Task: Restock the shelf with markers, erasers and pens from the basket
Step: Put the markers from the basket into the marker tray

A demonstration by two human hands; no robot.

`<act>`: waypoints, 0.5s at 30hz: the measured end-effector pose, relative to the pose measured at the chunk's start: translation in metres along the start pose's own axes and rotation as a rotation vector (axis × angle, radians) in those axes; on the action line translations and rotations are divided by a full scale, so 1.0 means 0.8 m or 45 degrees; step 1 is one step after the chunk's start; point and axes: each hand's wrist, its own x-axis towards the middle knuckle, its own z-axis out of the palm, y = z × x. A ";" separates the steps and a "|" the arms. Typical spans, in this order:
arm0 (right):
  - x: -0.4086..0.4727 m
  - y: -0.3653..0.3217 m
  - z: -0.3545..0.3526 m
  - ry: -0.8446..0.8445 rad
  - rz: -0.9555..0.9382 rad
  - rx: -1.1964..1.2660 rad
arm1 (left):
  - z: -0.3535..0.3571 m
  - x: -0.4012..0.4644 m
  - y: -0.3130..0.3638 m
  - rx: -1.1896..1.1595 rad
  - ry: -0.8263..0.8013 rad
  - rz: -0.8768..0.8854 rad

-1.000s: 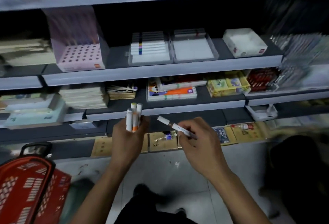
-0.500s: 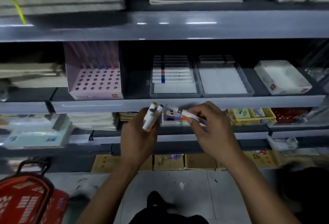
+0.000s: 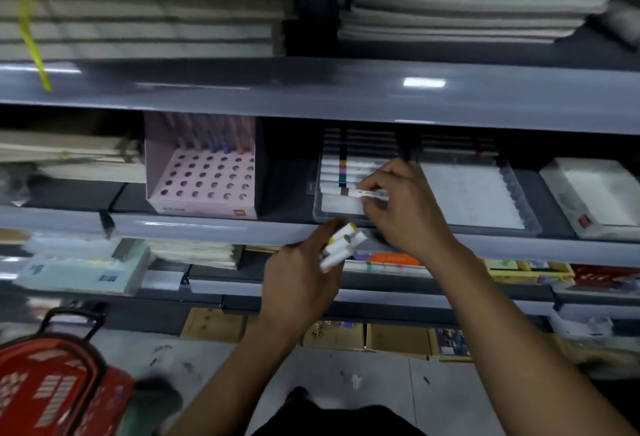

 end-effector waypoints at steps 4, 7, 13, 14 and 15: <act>0.002 0.004 0.002 0.003 -0.008 -0.023 | 0.002 0.001 0.005 -0.017 0.008 -0.063; 0.003 0.002 0.003 0.033 -0.021 -0.056 | 0.003 0.002 0.006 -0.030 0.022 -0.072; 0.003 0.000 0.011 0.136 -0.172 -0.077 | 0.002 0.002 0.006 -0.059 0.038 -0.100; 0.002 0.000 0.012 0.129 -0.177 -0.090 | 0.002 0.002 0.006 -0.058 0.033 -0.108; 0.002 -0.001 0.013 0.120 -0.177 -0.103 | 0.002 0.002 0.006 -0.057 0.027 -0.116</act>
